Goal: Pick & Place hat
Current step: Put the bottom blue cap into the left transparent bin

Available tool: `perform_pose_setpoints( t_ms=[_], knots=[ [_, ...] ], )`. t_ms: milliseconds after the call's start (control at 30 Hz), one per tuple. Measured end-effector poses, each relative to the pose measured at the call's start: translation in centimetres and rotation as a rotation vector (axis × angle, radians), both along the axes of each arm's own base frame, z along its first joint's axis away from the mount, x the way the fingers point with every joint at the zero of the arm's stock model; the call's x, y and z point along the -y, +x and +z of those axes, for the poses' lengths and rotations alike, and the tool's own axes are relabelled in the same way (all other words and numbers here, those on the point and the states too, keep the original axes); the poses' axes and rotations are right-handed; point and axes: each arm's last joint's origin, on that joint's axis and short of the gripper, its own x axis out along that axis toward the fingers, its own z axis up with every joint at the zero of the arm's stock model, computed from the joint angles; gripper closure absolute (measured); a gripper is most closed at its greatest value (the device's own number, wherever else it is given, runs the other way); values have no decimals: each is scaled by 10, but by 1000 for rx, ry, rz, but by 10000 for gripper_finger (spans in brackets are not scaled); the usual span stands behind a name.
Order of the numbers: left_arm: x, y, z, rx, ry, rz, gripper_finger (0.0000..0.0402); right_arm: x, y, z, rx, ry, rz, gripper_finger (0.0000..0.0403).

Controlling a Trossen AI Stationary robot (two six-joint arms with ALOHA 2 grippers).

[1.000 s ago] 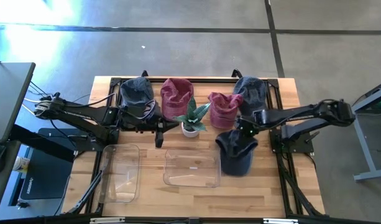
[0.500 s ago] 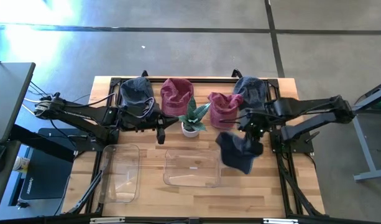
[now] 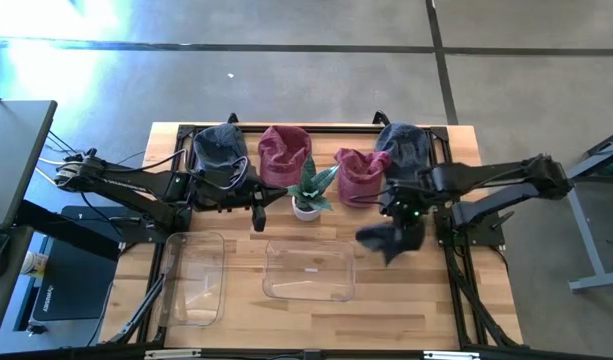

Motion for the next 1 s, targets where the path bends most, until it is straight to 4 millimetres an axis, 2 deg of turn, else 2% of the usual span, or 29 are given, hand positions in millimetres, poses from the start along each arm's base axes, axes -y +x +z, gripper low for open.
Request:
perform_pose_setpoints(
  t_ms=[233, 367, 433, 567, 733, 867, 1000],
  knots=[
    [0, 0, 0, 0, -6, -10, 402, 5, -5, -65, -26, -108, -25, 399],
    [0, 0, 0, 0, -6, -10, 402, 6, -12, -84, -66, -155, -92, 390],
    [0, 0, 0, 0, -6, -11, 402, 7, -13, -88, -83, -176, -158, 377],
    [0, 0, 0, 0, -7, -15, 402, 14, -20, -92, -138, -243, -410, 343],
    [1, 0, 0, -1, -10, -26, 402, 26, -25, -89, -207, -255, -520, 270],
    [1, 0, 0, -1, -10, -26, 402, 34, -23, -77, -201, -303, -560, 223],
    [1, 0, 0, -1, -11, -28, 402, 36, -15, -63, -150, -286, -461, 209]
  ],
)
